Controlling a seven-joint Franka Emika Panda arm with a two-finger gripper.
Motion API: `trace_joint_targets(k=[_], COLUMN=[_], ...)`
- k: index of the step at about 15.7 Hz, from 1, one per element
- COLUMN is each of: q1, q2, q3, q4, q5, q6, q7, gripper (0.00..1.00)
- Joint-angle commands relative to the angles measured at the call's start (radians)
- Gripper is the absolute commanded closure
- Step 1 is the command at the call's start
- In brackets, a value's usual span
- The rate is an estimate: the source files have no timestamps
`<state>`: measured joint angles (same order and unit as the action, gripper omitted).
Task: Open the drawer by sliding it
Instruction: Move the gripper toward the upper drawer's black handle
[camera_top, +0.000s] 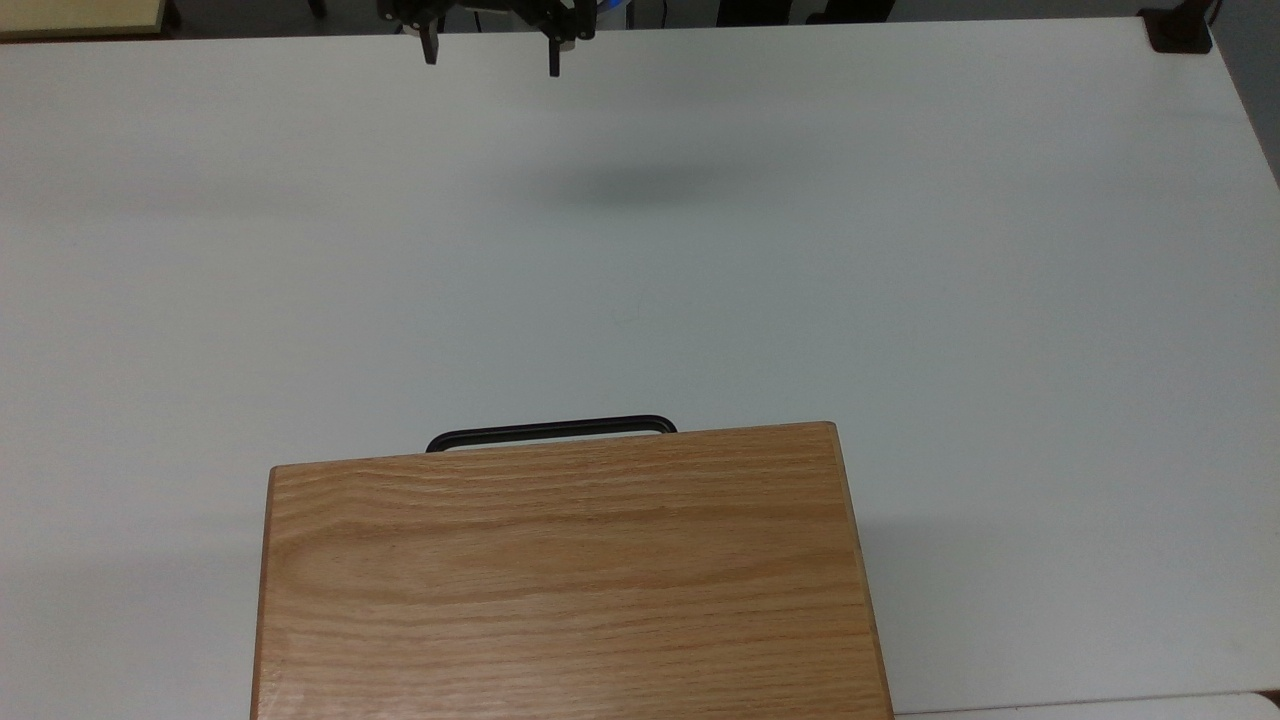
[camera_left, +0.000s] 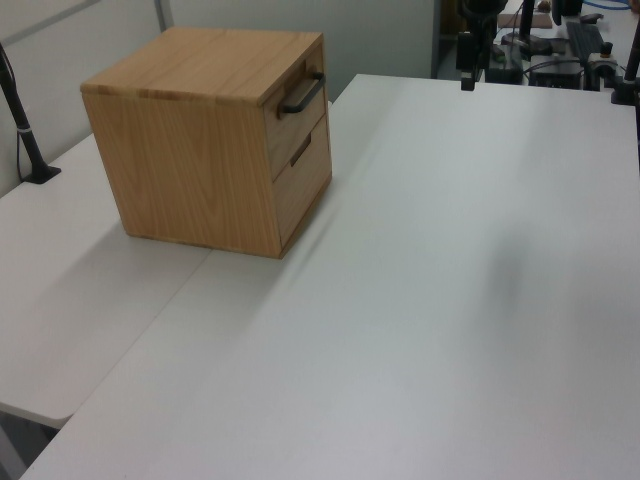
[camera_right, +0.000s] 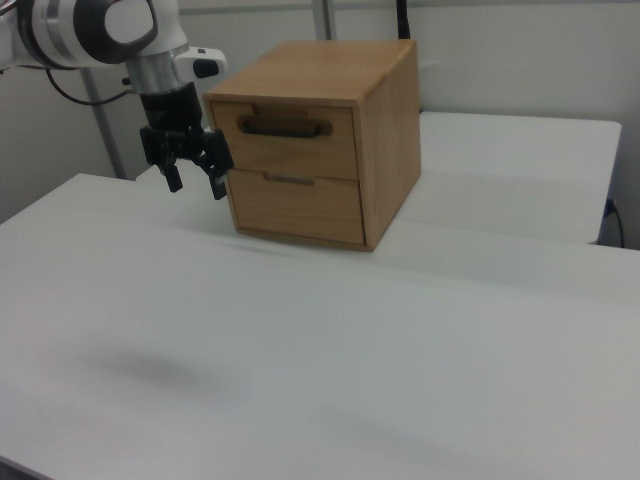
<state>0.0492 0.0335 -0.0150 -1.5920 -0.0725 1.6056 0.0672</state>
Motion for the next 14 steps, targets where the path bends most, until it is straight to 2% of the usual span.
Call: trace_joint_targets(k=[1,4,6,14], q1=[0.003,-0.003,-0.006,-0.005], q2=[-0.007,-0.009,-0.007,0.029], q3=[0.003,0.001,0.0,-0.006], q4=[0.007,0.02,0.02,0.037], q5=[-0.024,-0.024,-0.023,0.014], q6=[-0.021,-0.026,-0.026,0.025], q7=[0.006,0.022,0.08,0.632], gripper=[0.0,0.0,0.0,0.0])
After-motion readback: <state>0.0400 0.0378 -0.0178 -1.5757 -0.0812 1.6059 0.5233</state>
